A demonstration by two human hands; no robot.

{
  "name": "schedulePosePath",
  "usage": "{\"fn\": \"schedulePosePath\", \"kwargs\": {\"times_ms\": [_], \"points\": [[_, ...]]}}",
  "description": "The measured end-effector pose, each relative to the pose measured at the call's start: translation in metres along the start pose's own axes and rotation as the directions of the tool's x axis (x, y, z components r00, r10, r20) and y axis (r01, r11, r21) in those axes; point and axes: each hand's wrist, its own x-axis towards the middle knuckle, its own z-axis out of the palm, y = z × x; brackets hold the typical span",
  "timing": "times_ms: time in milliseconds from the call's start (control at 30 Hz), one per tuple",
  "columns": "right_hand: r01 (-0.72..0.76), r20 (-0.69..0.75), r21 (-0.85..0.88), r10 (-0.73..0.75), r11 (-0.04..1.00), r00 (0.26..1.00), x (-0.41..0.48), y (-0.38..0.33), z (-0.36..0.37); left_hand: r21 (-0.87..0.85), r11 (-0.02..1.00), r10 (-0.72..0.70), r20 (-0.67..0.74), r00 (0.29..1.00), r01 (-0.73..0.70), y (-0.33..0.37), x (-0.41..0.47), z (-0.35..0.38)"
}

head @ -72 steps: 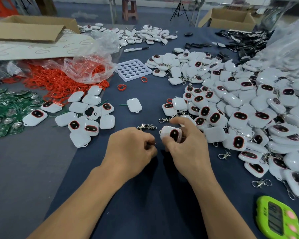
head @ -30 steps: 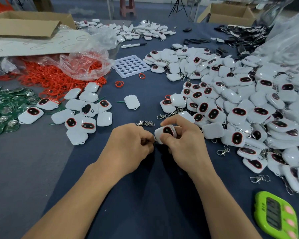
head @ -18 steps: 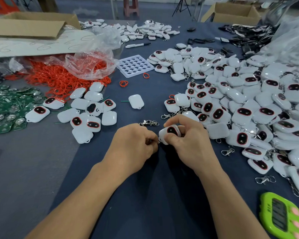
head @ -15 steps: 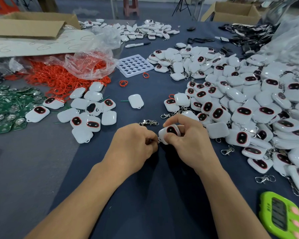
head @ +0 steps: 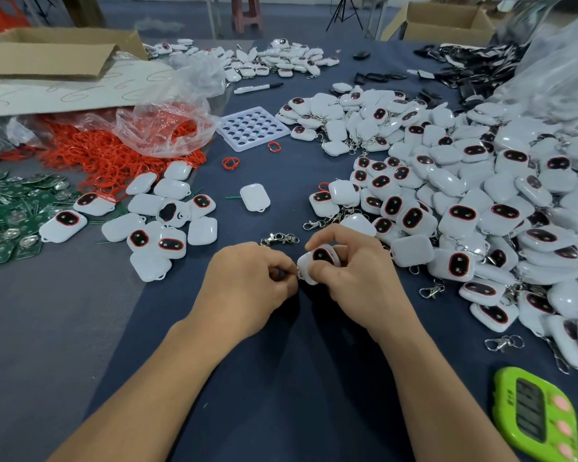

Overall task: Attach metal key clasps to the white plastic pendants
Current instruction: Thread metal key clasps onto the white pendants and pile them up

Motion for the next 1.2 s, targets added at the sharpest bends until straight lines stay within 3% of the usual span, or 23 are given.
{"fn": "schedulePosePath", "kwargs": {"times_ms": [67, 167, 267, 367, 500, 567, 600, 667, 767, 833, 967, 1067, 1133, 1200], "points": [[-0.013, -0.025, 0.079, 0.016, 0.997, 1.0, -0.001, -0.001, -0.001, -0.073, 0.997, 0.012, -0.014, 1.0, -0.013, -0.002, 0.001, 0.001], [-0.06, -0.033, 0.337, 0.075, 0.94, 0.997, -0.003, -0.005, -0.006, -0.334, 0.943, -0.006, -0.042, 0.999, -0.008, -0.002, 0.004, 0.0], [-0.144, 0.052, 0.542, 0.138, 0.828, 0.989, -0.006, -0.009, -0.008, -0.512, 0.859, 0.017, 0.04, 0.999, 0.006, -0.002, 0.008, -0.005], [-0.173, 0.101, 0.62, 0.141, 0.765, 0.985, -0.009, -0.011, -0.007, -0.602, 0.798, 0.018, 0.094, 0.995, 0.042, -0.001, 0.009, -0.008], [-0.135, 0.074, 0.581, 0.112, 0.803, 0.991, -0.012, -0.011, -0.005, -0.428, 0.904, 0.031, 0.071, 0.997, 0.002, -0.003, 0.006, -0.01], [-0.133, 0.05, 0.569, 0.127, 0.812, 0.991, -0.012, -0.01, -0.003, -0.138, 0.974, 0.164, -0.117, 0.979, -0.179, -0.001, 0.002, -0.007], [-0.142, 0.039, 0.574, 0.147, 0.807, 0.988, -0.011, -0.01, -0.003, 0.015, 0.96, 0.276, -0.2, 0.94, -0.279, 0.002, 0.0, -0.005], [-0.172, 0.038, 0.614, 0.188, 0.77, 0.981, -0.01, -0.011, -0.002, 0.107, 0.928, 0.373, -0.285, 0.883, -0.357, 0.005, -0.002, 0.0], [-0.221, 0.089, 0.731, 0.232, 0.645, 0.969, -0.008, -0.012, -0.002, -0.237, 0.951, 0.149, -0.214, 0.965, -0.2, 0.005, 0.001, 0.0], [-0.246, 0.117, 0.769, 0.249, 0.591, 0.962, -0.006, -0.012, -0.002, -0.487, 0.871, 0.024, -0.08, 0.996, -0.061, 0.006, 0.002, 0.001], [-0.265, 0.136, 0.785, 0.262, 0.559, 0.956, -0.005, -0.011, -0.002, -0.611, 0.792, -0.02, -0.059, 0.998, -0.02, 0.012, 0.001, 0.004], [-0.213, 0.08, 0.759, 0.237, 0.615, 0.968, -0.007, -0.011, 0.001, -0.466, 0.882, -0.008, -0.158, 0.987, -0.068, 0.013, -0.001, 0.003], [-0.15, 0.014, 0.717, 0.202, 0.68, 0.979, -0.007, -0.01, 0.003, -0.236, 0.959, 0.102, -0.229, 0.968, -0.157, 0.013, -0.002, 0.003], [-0.098, -0.038, 0.653, 0.162, 0.751, 0.986, -0.007, -0.01, 0.004, 0.02, 0.967, 0.251, -0.255, 0.934, -0.254, 0.01, -0.001, 0.003]]}}
